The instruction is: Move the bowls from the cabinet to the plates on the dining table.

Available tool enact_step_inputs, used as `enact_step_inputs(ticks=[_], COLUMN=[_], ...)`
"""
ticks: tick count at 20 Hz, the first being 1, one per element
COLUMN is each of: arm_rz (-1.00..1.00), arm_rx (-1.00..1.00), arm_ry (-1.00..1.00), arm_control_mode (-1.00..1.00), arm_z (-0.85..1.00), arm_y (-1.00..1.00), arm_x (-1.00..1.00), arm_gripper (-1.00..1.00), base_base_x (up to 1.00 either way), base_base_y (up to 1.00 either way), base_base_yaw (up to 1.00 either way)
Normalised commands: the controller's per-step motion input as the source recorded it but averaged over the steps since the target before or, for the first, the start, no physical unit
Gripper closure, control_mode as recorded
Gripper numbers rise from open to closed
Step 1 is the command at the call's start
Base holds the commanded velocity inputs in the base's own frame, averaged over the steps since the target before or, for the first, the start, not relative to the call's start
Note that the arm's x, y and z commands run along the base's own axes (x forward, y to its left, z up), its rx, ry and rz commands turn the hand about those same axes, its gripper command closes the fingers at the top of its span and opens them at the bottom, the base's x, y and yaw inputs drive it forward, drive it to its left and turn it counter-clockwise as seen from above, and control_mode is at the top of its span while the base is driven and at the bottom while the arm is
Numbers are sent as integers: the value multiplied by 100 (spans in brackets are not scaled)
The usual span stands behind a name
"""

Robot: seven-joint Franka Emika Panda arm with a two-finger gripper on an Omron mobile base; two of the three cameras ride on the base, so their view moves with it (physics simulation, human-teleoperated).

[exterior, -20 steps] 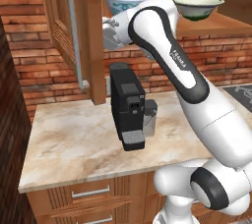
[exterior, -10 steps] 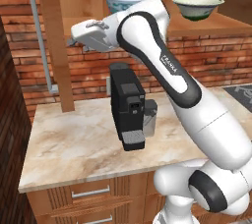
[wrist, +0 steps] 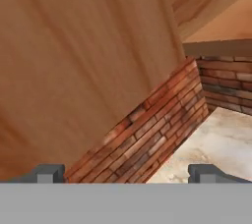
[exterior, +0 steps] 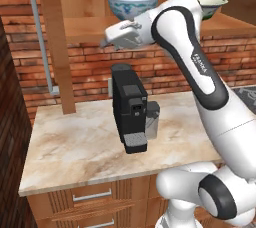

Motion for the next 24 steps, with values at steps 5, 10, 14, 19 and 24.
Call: enact_step_inputs(ticks=[5, 10, 14, 19, 24], arm_rz=[0, 0, 0, 0, 0], arm_rx=[-36, -41, -41, -44, -44], arm_ry=[-10, -15, -19, -27, -28], arm_control_mode=[-100, -100, -100, -100, -100], arm_z=[13, 27, 13, 0, 0], arm_y=[-35, -33, -25, -16, -13], arm_x=[0, 0, 0, 0, 0], arm_gripper=[-100, -100, -100, -100, -100], base_base_x=[0, 0, 0, 0, 0], base_base_y=[0, 0, 0, 0, 0], base_base_yaw=[0, 0, 0, 0, 0])
